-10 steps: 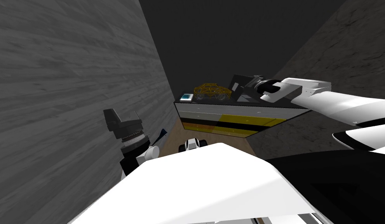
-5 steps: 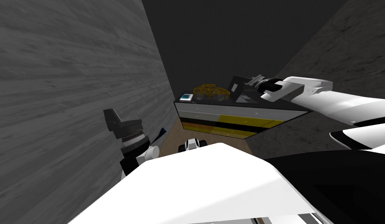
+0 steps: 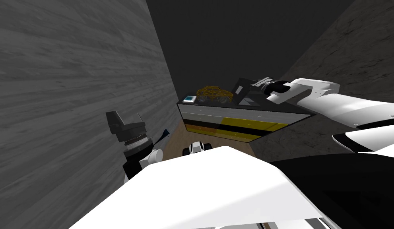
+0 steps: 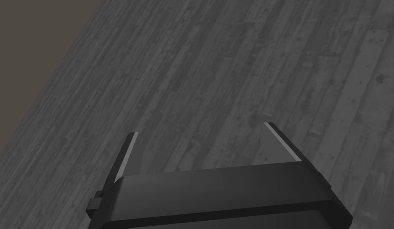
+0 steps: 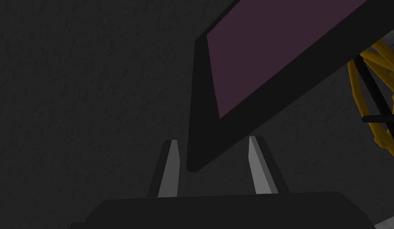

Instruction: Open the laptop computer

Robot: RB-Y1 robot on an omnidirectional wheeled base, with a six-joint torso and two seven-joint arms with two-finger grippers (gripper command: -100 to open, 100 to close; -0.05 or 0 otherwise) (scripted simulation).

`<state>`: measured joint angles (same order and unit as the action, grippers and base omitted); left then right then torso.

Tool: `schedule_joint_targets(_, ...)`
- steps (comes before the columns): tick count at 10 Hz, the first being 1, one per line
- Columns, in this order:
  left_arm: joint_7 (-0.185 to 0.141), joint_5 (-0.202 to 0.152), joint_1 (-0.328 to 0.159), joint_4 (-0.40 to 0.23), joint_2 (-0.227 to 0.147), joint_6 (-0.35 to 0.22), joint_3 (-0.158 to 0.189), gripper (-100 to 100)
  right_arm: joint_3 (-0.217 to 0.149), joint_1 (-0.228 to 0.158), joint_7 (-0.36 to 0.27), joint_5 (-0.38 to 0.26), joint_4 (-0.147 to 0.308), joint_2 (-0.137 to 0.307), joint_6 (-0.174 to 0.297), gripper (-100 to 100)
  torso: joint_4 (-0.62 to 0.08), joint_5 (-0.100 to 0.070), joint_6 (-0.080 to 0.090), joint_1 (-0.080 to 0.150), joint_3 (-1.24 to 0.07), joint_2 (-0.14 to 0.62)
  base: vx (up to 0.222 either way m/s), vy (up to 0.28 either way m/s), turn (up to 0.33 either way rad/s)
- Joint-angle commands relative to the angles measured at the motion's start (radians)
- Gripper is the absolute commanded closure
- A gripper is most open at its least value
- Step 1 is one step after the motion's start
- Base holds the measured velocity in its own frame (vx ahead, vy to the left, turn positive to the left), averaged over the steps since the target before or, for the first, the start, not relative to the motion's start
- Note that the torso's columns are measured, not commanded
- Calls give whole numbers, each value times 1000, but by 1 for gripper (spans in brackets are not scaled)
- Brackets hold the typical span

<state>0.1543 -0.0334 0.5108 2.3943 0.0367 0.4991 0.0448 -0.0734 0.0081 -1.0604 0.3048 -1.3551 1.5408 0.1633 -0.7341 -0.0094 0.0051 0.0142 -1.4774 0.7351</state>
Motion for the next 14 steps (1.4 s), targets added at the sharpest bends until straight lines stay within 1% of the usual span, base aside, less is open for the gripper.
schedule_joint_targets(1, 0, 0, 0, 0, 0, 0, 0, 0, -11, 8, 21, 13, -4, -4, 3, 100, 0, 0, 0, -2, 0, 0, -19, -31, 22)
schedule_joint_targets(2, 0, 0, 0, 0, 0, 0, 0, 0, -17, -2, 64, 24, 16, -36, -4, 100, 0, 3, -1, -7, 0, 0, -26, -51, 52)
schedule_joint_targets(4, 0, 0, 0, 0, 0, 0, 0, 0, -18, -10, 102, 34, 36, -68, -12, 100, 1, 2, -5, -7, 0, 0, -62, -94, 46)
schedule_joint_targets(6, 0, 0, 0, 0, 0, 0, 0, 0, -19, -18, 140, 43, 57, -101, -19, 100, 2, 1, -3, -7, 0, -1, -49, -76, 31)
schedule_joint_targets(7, 0, 0, 0, 0, 0, 0, 0, 0, -19, -23, 159, 48, 67, -118, -23, 100, 3, 0, -4, -8, 0, -1, -50, -69, 30)
schedule_joint_targets(8, 0, 0, 0, 0, 0, 0, 0, 0, -19, -23, 159, 48, 67, -118, -23, 100, 3, 1, -5, -8, -1, -3, -36, -43, 6)
schedule_joint_targets(11, 0, 0, 0, 0, 0, 0, 0, 0, -21, -35, 216, 62, 98, -167, -35, 100, 5, 1, -9, -10, -3, -5, -42, -54, 19)
schedule_joint_targets(12, 0, 0, 0, 0, 0, 0, 0, 0, -21, -35, 216, 62, 98, -167, -35, 100, 5, 0, -9, -9, -3, -5, -40, -41, 18)
schedule_joint_targets(13, 0, 0, 0, 0, 0, 0, 0, 0, -33, -38, 215, 64, 89, -153, -24, 100, 4, 2, -9, -9, -5, -7, -21, -11, -18)
schedule_joint_targets(14, 0, 0, 0, 0, 0, 0, 0, 0, -34, -50, 250, 64, 116, -197, -44, 100, 2, 6, -9, -12, -5, -7, -29, -43, -6)
